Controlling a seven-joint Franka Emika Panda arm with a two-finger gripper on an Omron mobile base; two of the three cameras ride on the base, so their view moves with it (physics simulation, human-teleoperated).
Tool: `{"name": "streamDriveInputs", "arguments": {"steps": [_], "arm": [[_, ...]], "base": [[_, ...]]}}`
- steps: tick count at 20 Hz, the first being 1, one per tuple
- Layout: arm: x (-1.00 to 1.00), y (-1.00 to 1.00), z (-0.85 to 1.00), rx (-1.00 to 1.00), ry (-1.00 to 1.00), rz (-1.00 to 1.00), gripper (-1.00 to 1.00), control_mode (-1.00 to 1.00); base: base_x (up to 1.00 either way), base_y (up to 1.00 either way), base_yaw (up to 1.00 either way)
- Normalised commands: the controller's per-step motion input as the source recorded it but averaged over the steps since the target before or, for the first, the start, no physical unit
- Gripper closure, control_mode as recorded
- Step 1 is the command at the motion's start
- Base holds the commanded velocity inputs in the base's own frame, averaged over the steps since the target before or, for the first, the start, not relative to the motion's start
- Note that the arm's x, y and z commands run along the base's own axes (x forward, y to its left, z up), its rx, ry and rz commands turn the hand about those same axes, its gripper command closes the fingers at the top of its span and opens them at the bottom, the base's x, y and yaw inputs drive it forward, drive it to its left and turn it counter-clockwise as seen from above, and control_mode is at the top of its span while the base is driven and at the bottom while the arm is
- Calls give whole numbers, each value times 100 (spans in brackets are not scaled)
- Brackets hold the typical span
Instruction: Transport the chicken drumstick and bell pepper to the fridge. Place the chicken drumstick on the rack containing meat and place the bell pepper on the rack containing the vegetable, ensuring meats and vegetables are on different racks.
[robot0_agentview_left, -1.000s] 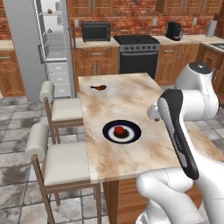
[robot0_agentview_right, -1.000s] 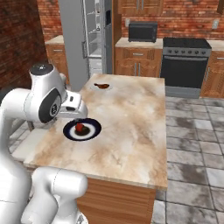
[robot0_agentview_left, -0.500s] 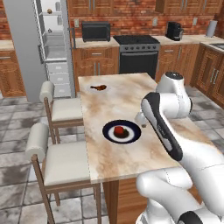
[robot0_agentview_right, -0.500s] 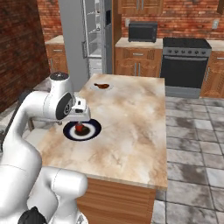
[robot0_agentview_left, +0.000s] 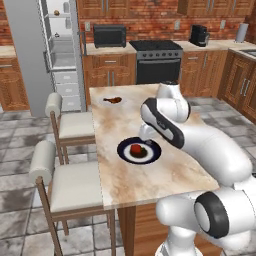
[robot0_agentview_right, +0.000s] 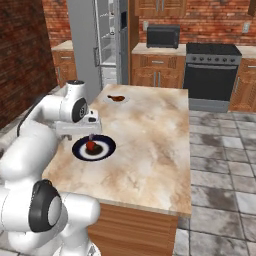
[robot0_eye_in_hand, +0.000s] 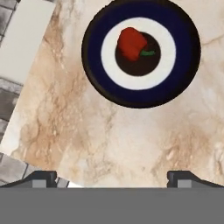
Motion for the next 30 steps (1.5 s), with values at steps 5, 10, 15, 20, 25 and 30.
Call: {"name": "streamDriveInputs", "arguments": {"steps": [5, 10, 15, 20, 25, 30], "arm": [[32, 8, -42, -4, 0, 7, -100, -100], [0, 2, -45, -4, 0, 17, -100, -100], [16, 15, -23, 0, 0, 17, -100, -100], [53, 13, -16, 0, 1, 17, -100, -100], [59, 5, -27, 0, 4, 15, -100, -100], [49, 0, -28, 0, 1, 14, -100, -100]], "base": [[0, 0, 0], [0, 0, 0], [0, 0, 0], [0, 0, 0], [0, 0, 0], [0, 0, 0]]}}
